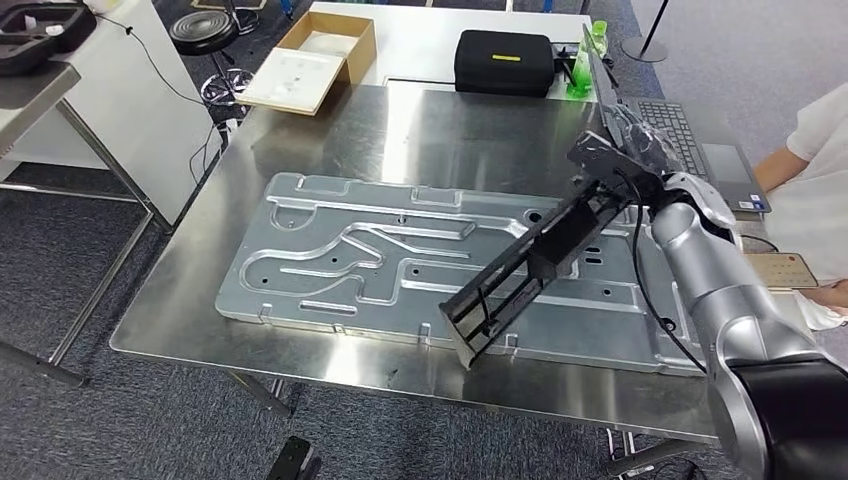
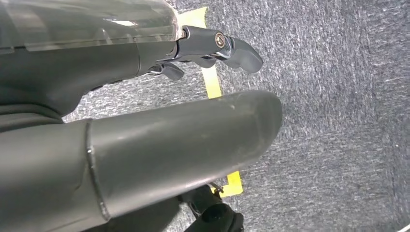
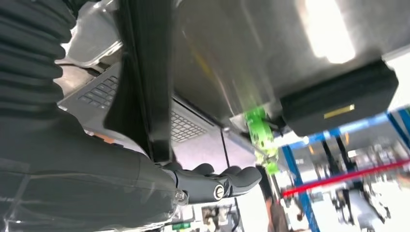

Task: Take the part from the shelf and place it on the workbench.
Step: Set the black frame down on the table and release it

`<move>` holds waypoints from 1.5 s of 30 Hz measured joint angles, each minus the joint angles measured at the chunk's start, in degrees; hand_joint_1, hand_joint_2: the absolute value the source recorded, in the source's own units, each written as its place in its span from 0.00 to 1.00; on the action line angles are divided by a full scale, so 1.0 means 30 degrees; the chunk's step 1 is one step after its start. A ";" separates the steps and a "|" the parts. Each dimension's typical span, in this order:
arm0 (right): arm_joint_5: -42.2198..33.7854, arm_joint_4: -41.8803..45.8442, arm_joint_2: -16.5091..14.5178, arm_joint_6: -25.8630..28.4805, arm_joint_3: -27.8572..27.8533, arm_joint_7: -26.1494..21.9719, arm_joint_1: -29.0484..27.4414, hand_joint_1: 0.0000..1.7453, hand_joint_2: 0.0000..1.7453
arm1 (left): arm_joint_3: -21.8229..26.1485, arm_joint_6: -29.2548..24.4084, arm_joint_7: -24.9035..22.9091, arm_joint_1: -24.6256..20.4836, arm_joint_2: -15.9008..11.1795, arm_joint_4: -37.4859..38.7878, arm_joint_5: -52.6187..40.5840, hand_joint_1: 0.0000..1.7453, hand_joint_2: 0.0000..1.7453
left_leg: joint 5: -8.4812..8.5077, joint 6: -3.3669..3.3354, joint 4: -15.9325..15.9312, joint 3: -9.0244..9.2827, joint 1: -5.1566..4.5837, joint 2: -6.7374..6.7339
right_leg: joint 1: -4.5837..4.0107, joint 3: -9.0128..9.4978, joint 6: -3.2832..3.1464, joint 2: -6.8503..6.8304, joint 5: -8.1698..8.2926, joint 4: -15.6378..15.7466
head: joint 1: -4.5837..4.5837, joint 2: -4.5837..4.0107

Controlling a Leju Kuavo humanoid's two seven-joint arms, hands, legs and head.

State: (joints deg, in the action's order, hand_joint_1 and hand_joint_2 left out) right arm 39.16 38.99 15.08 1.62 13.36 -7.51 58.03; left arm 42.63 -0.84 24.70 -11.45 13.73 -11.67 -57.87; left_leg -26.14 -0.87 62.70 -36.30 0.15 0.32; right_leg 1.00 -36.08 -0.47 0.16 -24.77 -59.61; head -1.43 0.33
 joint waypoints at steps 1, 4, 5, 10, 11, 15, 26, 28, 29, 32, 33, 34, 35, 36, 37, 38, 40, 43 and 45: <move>0.0031 -0.0145 0.0000 -0.0468 0.0113 0.0149 0.0317 0.00 0.00 | 0.0002 0.0022 0.0000 -0.0011 -0.0011 0.0000 0.0029 0.00 0.00 | 0.0233 -0.0079 -0.0819 0.0373 -0.0037 0.0003 | -0.0019 -0.0033 0.0073 0.0017 0.0019 0.0002 | 0.0000 0.0000; 0.0062 -0.0555 -0.0018 -0.1154 0.0352 0.0392 0.1033 0.00 0.00 | 0.0009 0.0053 0.0002 -0.0003 -0.0031 0.0000 0.0058 0.00 0.00 | 0.0350 -0.0266 -0.1321 0.0558 -0.0066 0.0004 | -0.0046 -0.0070 0.0404 0.0046 0.0107 0.0112 | 0.0000 0.0000; 0.0064 -0.0669 -0.0024 -0.1237 0.0406 0.0425 0.1193 0.00 0.00 | 0.0011 0.0060 0.0004 -0.0005 -0.0033 0.0000 0.0067 0.00 0.00 | 0.0444 -0.0378 -0.1461 0.0611 -0.0021 -0.0002 | -0.0047 -0.0083 0.0498 0.0038 0.0032 0.0056 | 0.0002 0.0000; 0.0031 -0.1653 -0.0029 -0.1834 0.0840 0.0494 0.1867 0.00 0.00 | 0.0026 0.0082 0.0049 -0.0026 -0.0051 0.0000 0.0175 0.00 0.00 | 0.0677 -0.0704 -0.1752 0.0688 0.0084 -0.0015 | 0.0011 -0.2118 0.0742 0.0002 -0.2169 -0.4361 | 0.0020 0.0000; 0.0015 -0.1867 -0.0029 -0.2119 0.0960 0.0487 0.1893 0.00 0.00 | 0.0027 0.0089 0.0071 -0.0006 -0.0057 0.0000 0.0215 0.00 0.00 | 0.0662 -0.0693 -0.1723 0.0686 0.0087 -0.0009 | 0.0042 -0.2414 0.0785 -0.0002 -0.2203 -0.4909 | 0.0018 0.0000; -0.0107 -0.2616 -0.0035 -0.3663 0.1492 0.0385 0.2440 0.00 0.00 | 0.0031 0.0173 0.0166 0.0013 -0.0069 0.0000 0.0366 0.00 0.00 | 0.0414 -0.0435 -0.1374 0.0635 0.0064 0.0009 | 0.0166 -0.0787 0.0829 -0.0064 -0.0196 -0.1396 | 0.0022 0.0000; -0.0275 -0.3914 -0.0470 -0.4382 0.2856 0.0228 0.3487 0.00 0.00 | 0.0133 0.0213 0.0240 0.0083 -0.0215 0.0000 0.0630 0.00 0.00 | -0.2297 0.0427 0.4067 -0.1874 0.0124 -0.0011 | 0.0053 -0.0116 -0.0075 -0.0062 0.0106 0.0041 | -0.0004 0.0000; -0.0333 -0.4029 -0.0552 -0.4183 0.2942 0.0224 0.3484 0.00 0.00 | 0.0144 0.0202 0.0240 0.0113 -0.0257 0.0000 0.0661 0.00 0.00 | -0.1554 0.0329 0.3418 -0.1583 0.0121 -0.0009 | 0.0012 -0.0085 -0.0073 -0.0052 0.0103 0.0032 | -0.0004 0.0000; -0.0384 -0.4064 -0.0597 -0.4043 0.2960 0.0224 0.3487 0.00 0.00 | 0.0148 0.0190 0.0240 0.0107 -0.0279 0.0000 0.0674 0.00 0.00 | -0.0826 0.0217 0.2125 -0.0960 0.0109 -0.0006 | -0.0006 -0.0054 -0.0067 -0.0046 0.0099 0.0031 | -0.0004 0.0000; -0.0557 -0.4150 -0.0714 -0.3701 0.2962 0.0233 0.3509 0.00 0.00 | 0.0157 0.0140 0.0251 0.0063 -0.0335 0.0000 0.0699 0.00 0.00 | 0.0255 -0.0111 -0.0995 0.0518 -0.0015 0.0007 | -0.0066 -0.0064 0.0087 -0.0036 0.0114 0.0031 | 0.0000 0.0000; -0.0592 -0.4181 -0.0739 -0.3653 0.2962 0.0246 0.3510 0.00 0.00 | 0.0160 0.0131 0.0261 0.0072 -0.0348 0.0000 0.0703 0.00 0.00 | 0.0227 -0.0166 -0.1204 0.0597 -0.0070 0.0008 | -0.0059 -0.0082 0.0200 -0.0031 0.0147 0.0060 | 0.0000 0.0000; -0.0608 -0.4204 -0.0759 -0.3629 0.2962 0.0259 0.3518 0.00 0.00 | 0.0164 0.0126 0.0273 0.0085 -0.0353 0.0000 0.0703 0.00 0.00 | 0.0286 -0.0219 -0.1287 0.0608 -0.0090 0.0006 | -0.0064 -0.0080 0.0334 -0.0022 0.0195 0.0114 | 0.0000 0.0000; -0.0612 -0.4221 -0.0779 -0.3608 0.2962 0.0270 0.3522 0.00 0.00 | 0.0169 0.0117 0.0282 0.0099 -0.0353 0.0000 0.0703 0.00 0.00 | 0.0375 -0.0306 -0.1411 0.0662 -0.0053 -0.0018 | -0.0030 -0.0071 0.0439 -0.0021 0.0198 0.0147 | -0.0002 0.0000; -0.0617 -0.4228 -0.0800 -0.3546 0.2962 0.0272 0.3541 0.00 0.00 | 0.0175 0.0104 0.0288 0.0089 -0.0355 0.0000 0.0705 0.00 0.00 | 0.0480 -0.0417 -0.1573 0.0731 -0.0011 -0.0041 | -0.0023 -0.0108 0.0532 -0.0018 0.0086 0.0050 | 0.0006 0.0000; -0.0628 -0.4231 -0.0816 -0.3364 0.2962 0.0255 0.3567 0.00 0.00 | 0.0180 0.0088 0.0291 0.0057 -0.0353 0.0000 0.0707 0.00 0.00 | 0.0589 -0.0528 -0.1735 0.0797 0.0043 -0.0067 | -0.0028 -0.0283 0.0601 -0.0019 -0.0215 -0.0350 | 0.0006 0.0000; -0.0645 -0.4233 -0.0827 -0.2980 0.2962 0.0201 0.3561 0.00 0.00 | 0.0184 0.0069 0.0291 0.0029 -0.0350 0.0000 0.0709 0.00 0.00 | 0.0669 -0.0606 -0.1849 0.0841 0.0082 -0.0086 | -0.0013 -0.0632 0.0658 -0.0025 -0.0703 -0.1137 | 0.0017 0.0000; -0.0780 -0.4138 -0.0840 -0.1206 0.2960 -0.0217 0.3274 0.00 0.00 | 0.0189 0.0007 0.0275 0.0023 -0.0352 0.0000 0.0707 0.00 0.00 | 0.0702 -0.0684 -0.1872 0.0832 0.0063 -0.0068 | -0.0021 -0.1749 0.0781 -0.0028 -0.1809 -0.3534 | 0.0024 0.0000; -0.1333 -0.3190 -0.0867 0.2646 0.2713 -0.1585 0.1985 0.00 0.00 | 0.0195 -0.0142 0.0182 0.0090 -0.0332 0.0000 0.0683 0.00 0.00 | 0.0651 -0.0665 -0.1795 0.0839 0.0056 -0.0016 | -0.0006 -0.2204 0.0862 -0.0038 -0.1531 -0.4360 | 0.0034 0.0000; -0.1588 -0.1928 -0.0911 0.4249 0.2333 -0.2334 0.0998 0.00 0.00 | 0.0195 -0.0237 0.0153 0.0080 -0.0286 0.0000 0.0663 0.00 0.00 | 0.0530 -0.0550 -0.1643 0.0830 0.0047 0.0002 | 0.0010 -0.1030 0.0781 -0.0058 -0.0341 -0.1950 | 0.0031 0.0000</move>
State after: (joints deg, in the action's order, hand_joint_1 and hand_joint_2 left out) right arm 34.39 33.20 12.35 14.37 20.36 -14.52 61.03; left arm 43.21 -1.55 25.16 -11.21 12.87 -11.67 -55.88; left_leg -24.55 -2.52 57.77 -33.80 0.30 0.33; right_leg 1.03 -39.17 1.88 -0.01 -25.79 -65.46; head -1.34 0.33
